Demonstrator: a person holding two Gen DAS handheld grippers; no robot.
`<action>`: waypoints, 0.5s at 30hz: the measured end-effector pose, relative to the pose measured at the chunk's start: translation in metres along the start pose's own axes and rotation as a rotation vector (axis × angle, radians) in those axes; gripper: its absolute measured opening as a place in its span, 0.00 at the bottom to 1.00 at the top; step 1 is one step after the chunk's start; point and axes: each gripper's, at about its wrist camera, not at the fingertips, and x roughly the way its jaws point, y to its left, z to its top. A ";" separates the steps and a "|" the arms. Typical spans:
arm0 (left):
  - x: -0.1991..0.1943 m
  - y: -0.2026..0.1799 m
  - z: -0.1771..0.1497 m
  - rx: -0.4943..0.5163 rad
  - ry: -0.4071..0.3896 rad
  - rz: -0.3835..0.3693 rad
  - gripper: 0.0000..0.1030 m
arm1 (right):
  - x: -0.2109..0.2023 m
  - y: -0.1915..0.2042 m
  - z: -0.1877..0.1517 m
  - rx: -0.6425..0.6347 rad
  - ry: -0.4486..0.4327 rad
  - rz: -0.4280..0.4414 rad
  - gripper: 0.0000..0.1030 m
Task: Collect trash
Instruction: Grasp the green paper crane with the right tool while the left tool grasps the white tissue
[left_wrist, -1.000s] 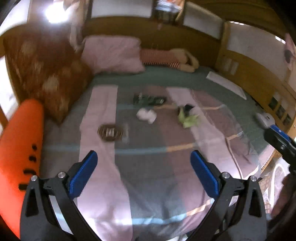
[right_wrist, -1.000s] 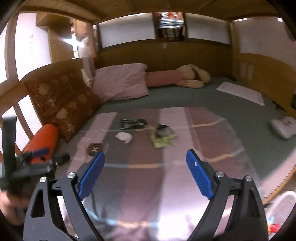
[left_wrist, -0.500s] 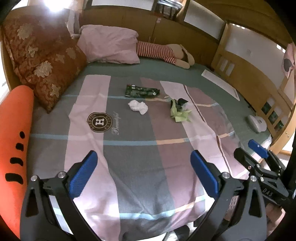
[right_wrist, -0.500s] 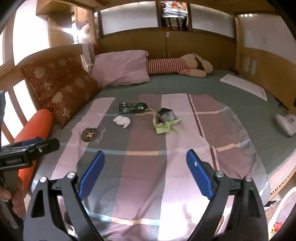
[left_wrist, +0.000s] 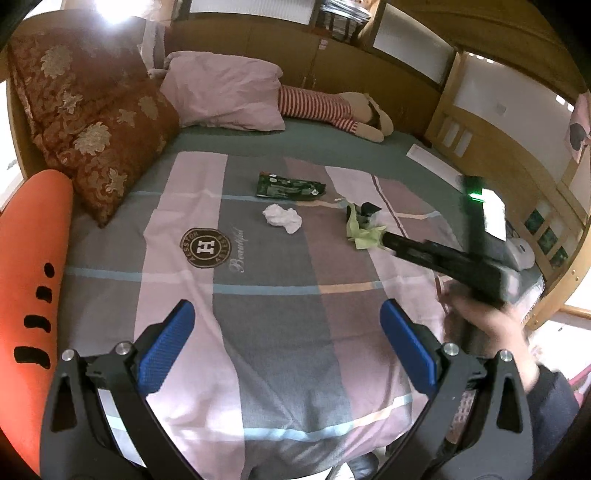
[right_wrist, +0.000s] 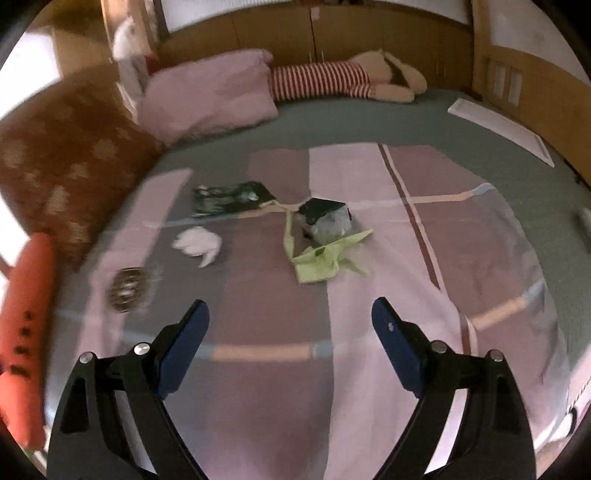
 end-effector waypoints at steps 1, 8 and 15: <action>0.001 0.002 0.001 -0.007 0.002 0.002 0.97 | 0.020 0.002 0.007 -0.011 0.010 -0.023 0.85; 0.012 0.004 0.003 0.003 0.025 0.022 0.97 | 0.102 -0.007 0.035 0.015 0.085 -0.101 0.85; 0.019 -0.003 0.003 0.022 0.035 0.026 0.97 | 0.111 -0.014 0.028 0.014 0.165 0.008 0.35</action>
